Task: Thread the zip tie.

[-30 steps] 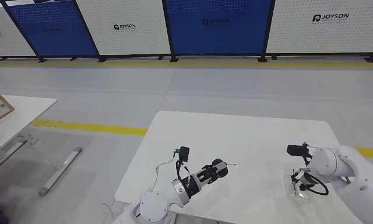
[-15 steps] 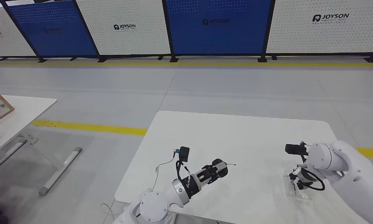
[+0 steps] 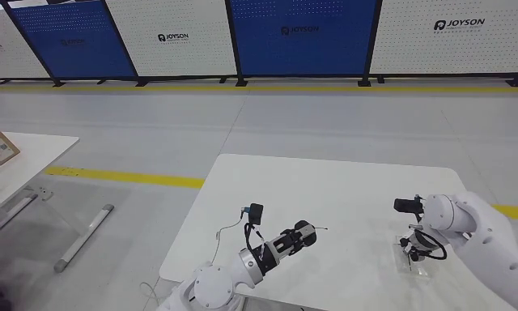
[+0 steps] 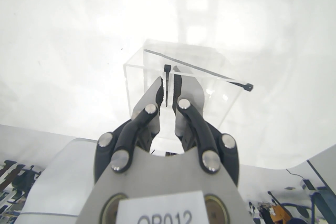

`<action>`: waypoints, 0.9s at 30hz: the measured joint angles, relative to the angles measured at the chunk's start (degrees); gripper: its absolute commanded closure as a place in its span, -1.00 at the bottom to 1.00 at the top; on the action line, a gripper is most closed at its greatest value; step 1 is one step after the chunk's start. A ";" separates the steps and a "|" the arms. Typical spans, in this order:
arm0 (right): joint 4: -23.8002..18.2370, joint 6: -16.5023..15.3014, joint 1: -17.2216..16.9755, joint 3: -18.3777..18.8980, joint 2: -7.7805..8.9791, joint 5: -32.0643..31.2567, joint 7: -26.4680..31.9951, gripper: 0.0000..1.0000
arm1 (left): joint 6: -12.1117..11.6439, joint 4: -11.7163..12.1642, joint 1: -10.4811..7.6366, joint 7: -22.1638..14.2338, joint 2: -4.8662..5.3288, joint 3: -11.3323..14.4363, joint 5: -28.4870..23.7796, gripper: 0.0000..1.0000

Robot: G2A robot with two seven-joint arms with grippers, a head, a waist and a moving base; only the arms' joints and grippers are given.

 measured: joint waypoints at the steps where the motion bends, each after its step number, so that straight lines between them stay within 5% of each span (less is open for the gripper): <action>1: 0.34 0.00 0.18 -0.20 -0.14 0.12 0.00 0.92 | 0.00 0.00 0.00 0.00 0.00 0.00 0.00 1.00; 14: 1.26 0.00 0.88 -1.12 -0.52 0.43 0.00 1.00 | 0.00 0.00 0.00 0.00 0.00 0.00 0.00 1.00; 21: -5.03 0.00 -2.17 2.35 1.90 -1.95 0.00 1.00 | 0.00 0.00 0.00 0.00 0.00 0.00 0.00 1.00; 27: -10.74 0.00 -7.12 9.50 4.65 -5.56 -1.15 1.00 | 0.00 0.00 0.00 0.00 0.00 0.00 0.00 1.00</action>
